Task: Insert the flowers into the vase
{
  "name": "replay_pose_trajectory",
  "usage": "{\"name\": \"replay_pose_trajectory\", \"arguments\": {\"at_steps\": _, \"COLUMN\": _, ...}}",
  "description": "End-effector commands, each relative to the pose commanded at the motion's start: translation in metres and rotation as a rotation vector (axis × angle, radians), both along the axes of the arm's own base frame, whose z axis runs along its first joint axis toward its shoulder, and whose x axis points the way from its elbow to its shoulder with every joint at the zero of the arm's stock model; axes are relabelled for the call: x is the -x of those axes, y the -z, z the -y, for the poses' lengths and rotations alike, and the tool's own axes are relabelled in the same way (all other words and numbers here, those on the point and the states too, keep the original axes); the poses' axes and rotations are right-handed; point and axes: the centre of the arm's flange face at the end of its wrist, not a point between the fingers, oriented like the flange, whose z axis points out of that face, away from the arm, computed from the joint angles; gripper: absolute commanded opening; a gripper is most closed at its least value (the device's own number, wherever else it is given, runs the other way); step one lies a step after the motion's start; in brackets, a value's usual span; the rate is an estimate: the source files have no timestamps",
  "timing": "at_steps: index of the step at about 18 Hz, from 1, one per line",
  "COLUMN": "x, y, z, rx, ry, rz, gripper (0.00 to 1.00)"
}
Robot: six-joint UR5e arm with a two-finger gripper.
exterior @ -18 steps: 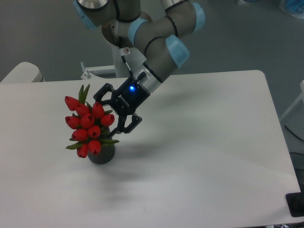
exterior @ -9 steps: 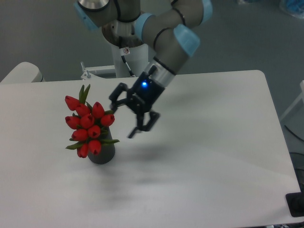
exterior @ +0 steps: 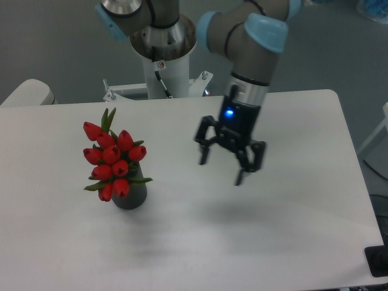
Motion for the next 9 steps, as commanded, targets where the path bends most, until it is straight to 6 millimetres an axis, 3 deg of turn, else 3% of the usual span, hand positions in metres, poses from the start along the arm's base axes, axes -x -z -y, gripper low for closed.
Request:
{"name": "replay_pose_trajectory", "arguments": {"at_steps": 4, "x": 0.022, "y": -0.006, "z": 0.0, "rx": 0.064, "ry": 0.015, "rz": -0.043, "gripper": 1.0}}
{"name": "replay_pose_trajectory", "arguments": {"at_steps": 6, "x": 0.041, "y": -0.009, "z": 0.017, "rx": 0.145, "ry": 0.066, "rz": -0.057, "gripper": 1.0}}
{"name": "replay_pose_trajectory", "arguments": {"at_steps": 9, "x": 0.059, "y": -0.013, "z": 0.021, "rx": 0.26, "ry": 0.115, "rz": -0.061, "gripper": 1.0}}
